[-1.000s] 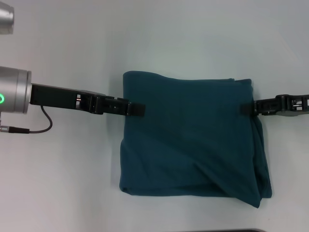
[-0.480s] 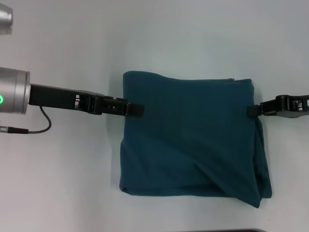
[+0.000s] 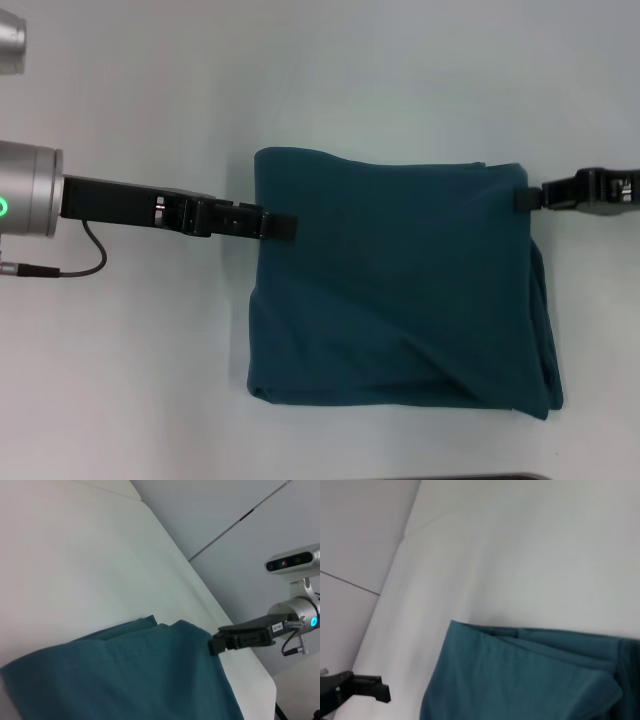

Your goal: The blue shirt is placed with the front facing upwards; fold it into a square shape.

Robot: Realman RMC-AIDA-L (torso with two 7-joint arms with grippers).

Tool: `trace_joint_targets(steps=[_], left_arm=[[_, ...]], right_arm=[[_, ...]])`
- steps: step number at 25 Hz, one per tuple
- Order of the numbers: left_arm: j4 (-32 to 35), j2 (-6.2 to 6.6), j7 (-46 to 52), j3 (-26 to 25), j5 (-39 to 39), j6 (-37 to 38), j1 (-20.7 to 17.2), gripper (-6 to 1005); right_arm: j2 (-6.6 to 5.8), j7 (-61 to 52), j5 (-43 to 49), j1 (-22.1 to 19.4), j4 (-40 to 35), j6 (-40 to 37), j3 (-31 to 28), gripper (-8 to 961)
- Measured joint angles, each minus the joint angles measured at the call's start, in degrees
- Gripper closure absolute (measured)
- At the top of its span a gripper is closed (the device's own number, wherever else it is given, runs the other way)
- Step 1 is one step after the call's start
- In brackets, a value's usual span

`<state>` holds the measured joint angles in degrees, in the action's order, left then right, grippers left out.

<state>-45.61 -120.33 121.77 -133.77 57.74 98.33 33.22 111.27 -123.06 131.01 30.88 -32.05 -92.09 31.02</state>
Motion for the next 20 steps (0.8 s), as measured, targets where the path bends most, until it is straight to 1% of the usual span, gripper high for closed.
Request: trace_joint_targets(steps=[12,15,20], left_arm=[[0.1,0.01,0.2,0.0,0.0,-0.5,0.3,113],[0.6,0.01,0.2,0.0,0.1,-0.6,0.3,113],[0.9,0.01,0.1,0.0,0.0,-0.8,0.4,114]], right_arm=[[-0.19,0.3,-1.0,-0.3,-1.3,0.8,0.4,939],[-0.19,0.3,-0.9,-0.3,-1.3,2.1,0.5,937],[-0.14,0.5,-0.8,-0.3,-1.3,3.4,0.7,769]])
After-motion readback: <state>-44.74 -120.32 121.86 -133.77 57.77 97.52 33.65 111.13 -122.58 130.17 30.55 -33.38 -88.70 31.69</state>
